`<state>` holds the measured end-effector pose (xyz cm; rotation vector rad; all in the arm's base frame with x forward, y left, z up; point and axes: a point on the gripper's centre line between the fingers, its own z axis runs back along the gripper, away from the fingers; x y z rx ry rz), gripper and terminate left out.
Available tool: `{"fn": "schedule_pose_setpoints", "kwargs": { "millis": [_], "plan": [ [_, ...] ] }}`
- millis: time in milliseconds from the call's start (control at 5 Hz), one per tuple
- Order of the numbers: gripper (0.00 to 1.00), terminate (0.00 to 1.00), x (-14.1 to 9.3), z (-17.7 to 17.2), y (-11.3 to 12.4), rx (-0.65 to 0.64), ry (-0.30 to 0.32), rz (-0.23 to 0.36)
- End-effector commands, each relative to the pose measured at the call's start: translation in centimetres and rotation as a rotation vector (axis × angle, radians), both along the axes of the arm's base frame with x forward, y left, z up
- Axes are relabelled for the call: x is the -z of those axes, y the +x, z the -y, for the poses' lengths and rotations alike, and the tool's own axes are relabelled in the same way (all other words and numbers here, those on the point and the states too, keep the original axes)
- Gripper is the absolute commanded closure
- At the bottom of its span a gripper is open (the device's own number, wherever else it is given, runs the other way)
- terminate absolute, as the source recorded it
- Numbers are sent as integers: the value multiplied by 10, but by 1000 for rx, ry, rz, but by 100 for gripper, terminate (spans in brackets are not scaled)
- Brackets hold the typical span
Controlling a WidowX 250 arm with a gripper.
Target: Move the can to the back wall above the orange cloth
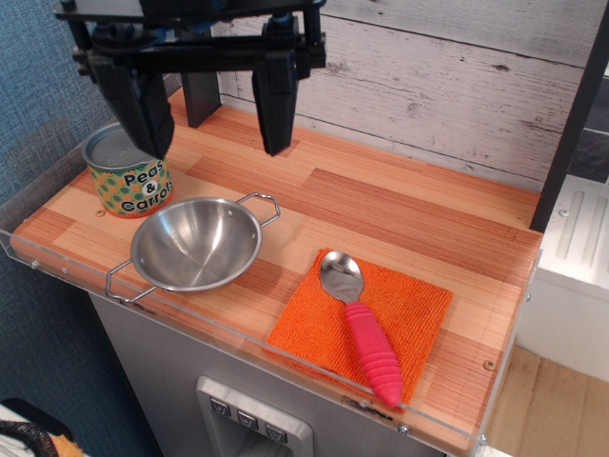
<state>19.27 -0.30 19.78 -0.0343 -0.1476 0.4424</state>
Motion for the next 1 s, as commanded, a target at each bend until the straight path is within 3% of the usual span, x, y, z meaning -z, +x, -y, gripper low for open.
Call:
{"fn": "schedule_pose_setpoints", "kwargs": {
  "millis": [0, 200, 600, 800],
  "plan": [
    [0, 0, 0, 0, 0, 0, 0, 0],
    [0, 0, 14, -26, 8, 29, 35, -41],
    [0, 0, 45, -76, 22, 101, 175, -104],
    [0, 0, 66, -112, 28, 182, 178, -128]
  ]
}}
